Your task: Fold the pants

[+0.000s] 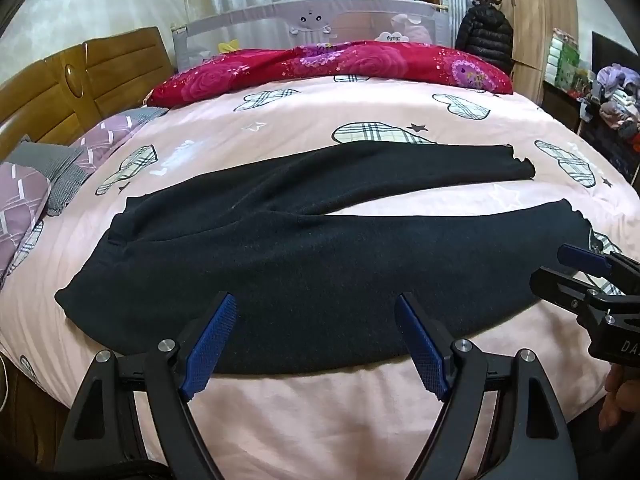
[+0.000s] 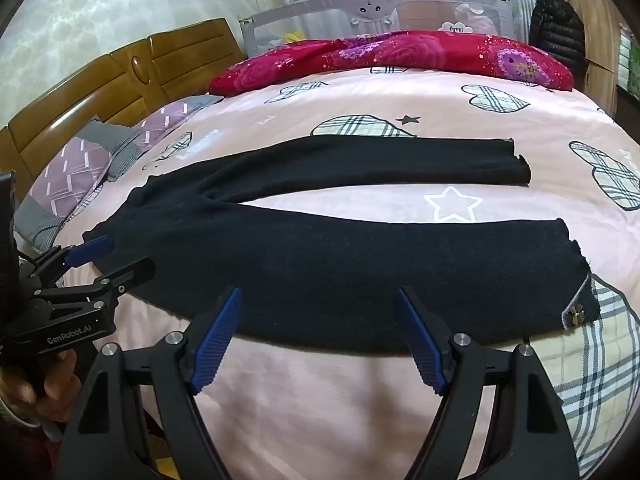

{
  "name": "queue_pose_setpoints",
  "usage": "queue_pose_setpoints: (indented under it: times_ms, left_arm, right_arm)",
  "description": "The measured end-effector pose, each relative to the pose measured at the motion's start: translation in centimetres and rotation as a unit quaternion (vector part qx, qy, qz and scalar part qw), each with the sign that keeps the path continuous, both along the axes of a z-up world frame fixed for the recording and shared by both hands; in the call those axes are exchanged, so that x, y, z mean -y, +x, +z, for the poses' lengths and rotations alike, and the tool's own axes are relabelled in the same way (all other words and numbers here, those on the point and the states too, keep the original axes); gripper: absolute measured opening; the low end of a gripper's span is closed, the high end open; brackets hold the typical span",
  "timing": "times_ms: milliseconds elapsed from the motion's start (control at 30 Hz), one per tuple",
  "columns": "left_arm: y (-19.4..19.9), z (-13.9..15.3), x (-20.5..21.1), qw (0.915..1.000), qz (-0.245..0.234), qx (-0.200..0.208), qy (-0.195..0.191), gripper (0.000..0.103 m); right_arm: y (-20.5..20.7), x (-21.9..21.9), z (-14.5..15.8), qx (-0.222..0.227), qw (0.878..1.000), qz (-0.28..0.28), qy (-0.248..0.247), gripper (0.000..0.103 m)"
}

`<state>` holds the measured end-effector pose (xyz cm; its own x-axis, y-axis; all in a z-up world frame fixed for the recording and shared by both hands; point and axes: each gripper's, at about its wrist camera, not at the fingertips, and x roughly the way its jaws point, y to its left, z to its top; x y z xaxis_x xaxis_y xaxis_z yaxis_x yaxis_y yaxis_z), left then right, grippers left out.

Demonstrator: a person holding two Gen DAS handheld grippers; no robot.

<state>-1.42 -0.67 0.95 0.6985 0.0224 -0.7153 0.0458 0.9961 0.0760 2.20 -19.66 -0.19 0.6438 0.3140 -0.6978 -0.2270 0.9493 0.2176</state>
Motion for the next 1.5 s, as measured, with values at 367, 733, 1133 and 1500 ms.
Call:
queue_pose_setpoints:
  times_ms: [367, 733, 1133, 1500]
  left_arm:
    - [-0.1, 0.0, 0.0, 1.0, 0.001, 0.0, -0.001, 0.082]
    - [-0.2, -0.1, 0.1, 1.0, 0.0, -0.001, -0.002, 0.082]
    - [0.0, -0.3, 0.0, 1.0, 0.0, -0.006, -0.003, 0.082]
    - [1.2, -0.8, -0.2, 0.9994, -0.015, -0.029, -0.006, 0.082]
  right_arm:
    - [-0.1, -0.5, -0.4, -0.004, 1.0, 0.002, -0.003, 0.079]
    - [0.2, -0.5, -0.1, -0.005, 1.0, 0.002, -0.002, 0.079]
    - [0.2, -0.8, -0.3, -0.01, 1.0, -0.001, 0.0, 0.079]
    - [0.8, -0.3, -0.6, -0.016, 1.0, -0.005, 0.005, 0.079]
